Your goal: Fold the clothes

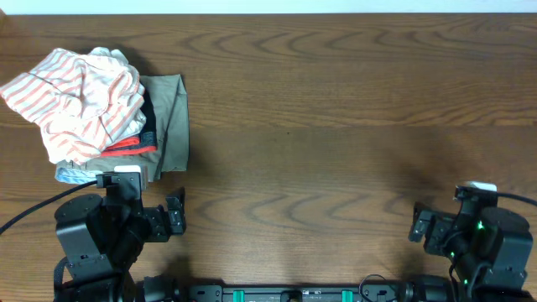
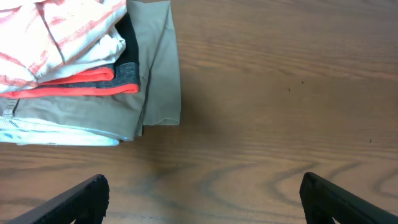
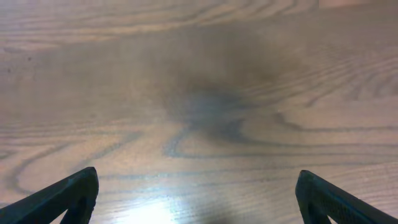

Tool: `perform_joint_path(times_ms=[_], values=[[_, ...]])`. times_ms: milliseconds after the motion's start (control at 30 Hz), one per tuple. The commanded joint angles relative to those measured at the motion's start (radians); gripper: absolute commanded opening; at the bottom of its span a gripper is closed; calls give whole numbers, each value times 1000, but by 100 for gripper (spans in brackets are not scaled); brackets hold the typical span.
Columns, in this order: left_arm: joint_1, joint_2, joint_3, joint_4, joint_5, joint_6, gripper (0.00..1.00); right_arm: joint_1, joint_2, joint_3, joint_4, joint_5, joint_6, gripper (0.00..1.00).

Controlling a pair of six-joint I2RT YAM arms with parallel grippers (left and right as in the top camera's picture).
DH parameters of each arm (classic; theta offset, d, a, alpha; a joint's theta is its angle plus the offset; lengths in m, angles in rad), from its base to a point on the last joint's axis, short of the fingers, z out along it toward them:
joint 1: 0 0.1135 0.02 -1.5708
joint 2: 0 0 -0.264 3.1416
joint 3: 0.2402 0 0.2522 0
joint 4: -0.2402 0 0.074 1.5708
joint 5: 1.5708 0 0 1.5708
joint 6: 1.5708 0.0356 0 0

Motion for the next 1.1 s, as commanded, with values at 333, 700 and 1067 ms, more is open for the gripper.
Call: perform_joint_path(times_ms=[333,700,1067], values=[[-3,-4,-2,-1,13,-5,98,37,-381,-321,452,-12,-47,99],[-3,-4,-2,-1,13,-5,98,61,-441,-774,1105,-47,-48,99],[-3,-4,-1,-1,13,-5,98,73,-441,-803,1081,-48,-66,99]])
